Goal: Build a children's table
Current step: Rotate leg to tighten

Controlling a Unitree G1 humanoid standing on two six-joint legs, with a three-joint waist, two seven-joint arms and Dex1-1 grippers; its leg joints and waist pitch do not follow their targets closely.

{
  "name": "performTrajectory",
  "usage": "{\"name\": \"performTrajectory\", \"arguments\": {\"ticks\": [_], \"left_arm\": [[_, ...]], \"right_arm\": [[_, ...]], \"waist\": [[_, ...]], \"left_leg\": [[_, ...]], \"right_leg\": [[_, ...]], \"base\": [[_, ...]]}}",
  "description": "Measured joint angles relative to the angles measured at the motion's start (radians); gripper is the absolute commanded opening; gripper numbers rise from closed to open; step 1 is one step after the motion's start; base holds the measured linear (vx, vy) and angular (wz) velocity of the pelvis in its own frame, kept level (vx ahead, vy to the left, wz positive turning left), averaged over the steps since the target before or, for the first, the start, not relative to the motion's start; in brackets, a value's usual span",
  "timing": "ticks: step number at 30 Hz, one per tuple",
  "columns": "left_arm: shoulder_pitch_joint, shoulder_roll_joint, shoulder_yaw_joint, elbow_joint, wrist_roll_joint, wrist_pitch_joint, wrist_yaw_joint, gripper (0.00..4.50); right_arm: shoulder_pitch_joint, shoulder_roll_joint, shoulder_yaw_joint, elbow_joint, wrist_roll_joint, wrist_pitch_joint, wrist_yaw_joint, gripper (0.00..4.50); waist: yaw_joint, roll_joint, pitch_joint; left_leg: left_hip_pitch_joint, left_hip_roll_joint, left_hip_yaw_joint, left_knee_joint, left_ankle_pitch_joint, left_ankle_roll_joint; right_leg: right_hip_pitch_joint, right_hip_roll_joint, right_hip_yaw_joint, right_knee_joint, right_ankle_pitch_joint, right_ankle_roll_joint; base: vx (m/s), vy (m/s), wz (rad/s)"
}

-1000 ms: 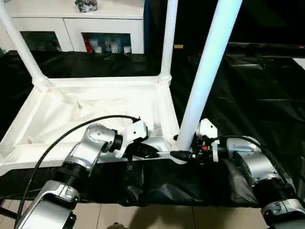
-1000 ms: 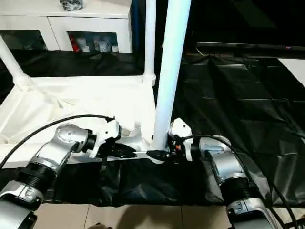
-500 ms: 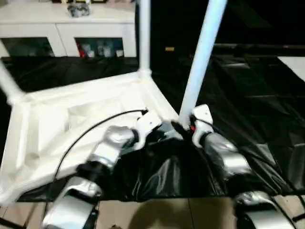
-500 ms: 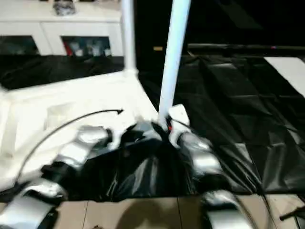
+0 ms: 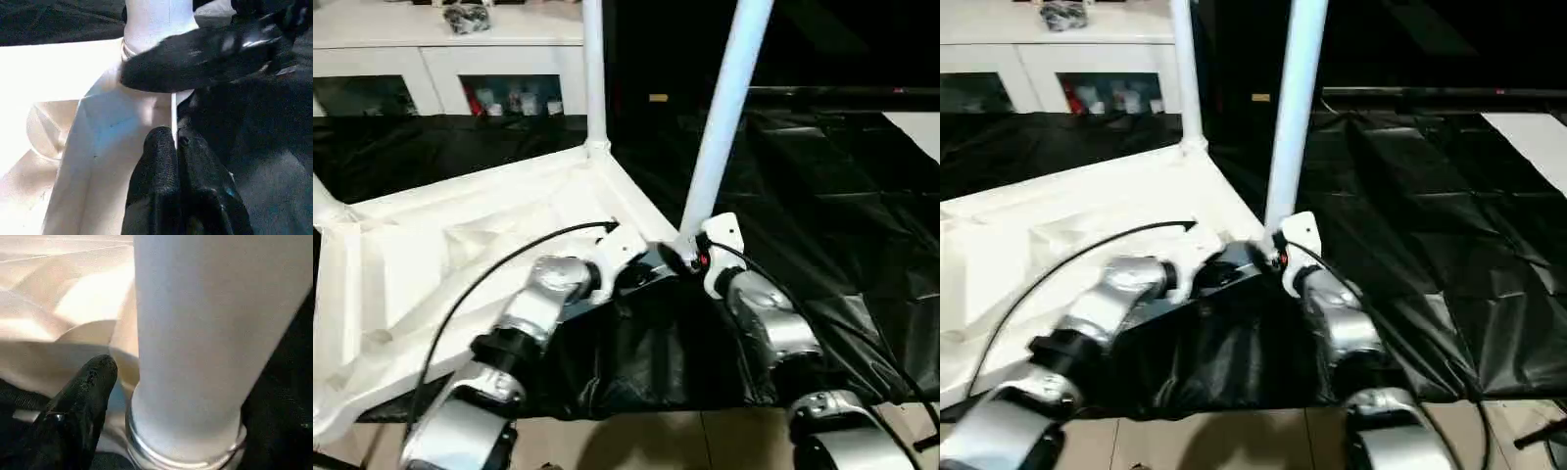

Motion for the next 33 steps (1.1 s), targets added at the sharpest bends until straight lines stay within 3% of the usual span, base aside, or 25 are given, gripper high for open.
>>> {"name": "performTrajectory", "arguments": {"ticks": [10, 14, 22, 33], "left_arm": [[0.029, 0.108, -0.021, -0.053, -0.051, -0.050, -0.274, 0.00], [0.043, 0.145, -0.034, -0.065, -0.078, -0.062, -0.364, 0.00], [0.050, 0.164, -0.042, -0.070, -0.088, -0.063, -0.455, 0.00], [0.051, 0.175, -0.045, -0.068, -0.100, -0.055, -0.459, 0.00]], "right_arm": [[0.052, -0.147, 0.104, -0.098, 0.040, -0.042, 0.415, 3.78], [0.064, -0.190, 0.127, -0.140, 0.067, -0.007, 0.564, 3.46], [0.086, -0.221, 0.152, -0.195, 0.079, 0.031, 0.666, 2.83], [0.097, -0.199, 0.143, -0.205, 0.084, 0.057, 0.648, 2.64]], "waist": [[0.031, 0.001, 0.000], [0.039, 0.000, 0.000], [0.049, -0.003, 0.001], [0.049, -0.003, 0.001]], "left_leg": [[-0.002, 0.006, 0.004, 0.001, 0.000, 0.001], [-0.002, 0.006, 0.004, 0.002, -0.001, 0.001], [-0.001, 0.006, 0.005, 0.003, -0.001, 0.001], [0.000, 0.007, 0.005, 0.003, -0.001, 0.001]], "right_leg": [[-0.001, 0.003, -0.002, 0.000, -0.001, -0.004], [-0.001, 0.003, -0.002, 0.001, -0.001, -0.004], [0.000, 0.002, -0.001, 0.002, -0.001, -0.004], [0.001, 0.002, -0.001, 0.003, -0.001, -0.004]], "base": [[0.000, 0.000, 0.00], [0.000, 0.000, 0.00], [0.000, 0.000, 0.00], [0.000, 0.000, 0.00]]}}
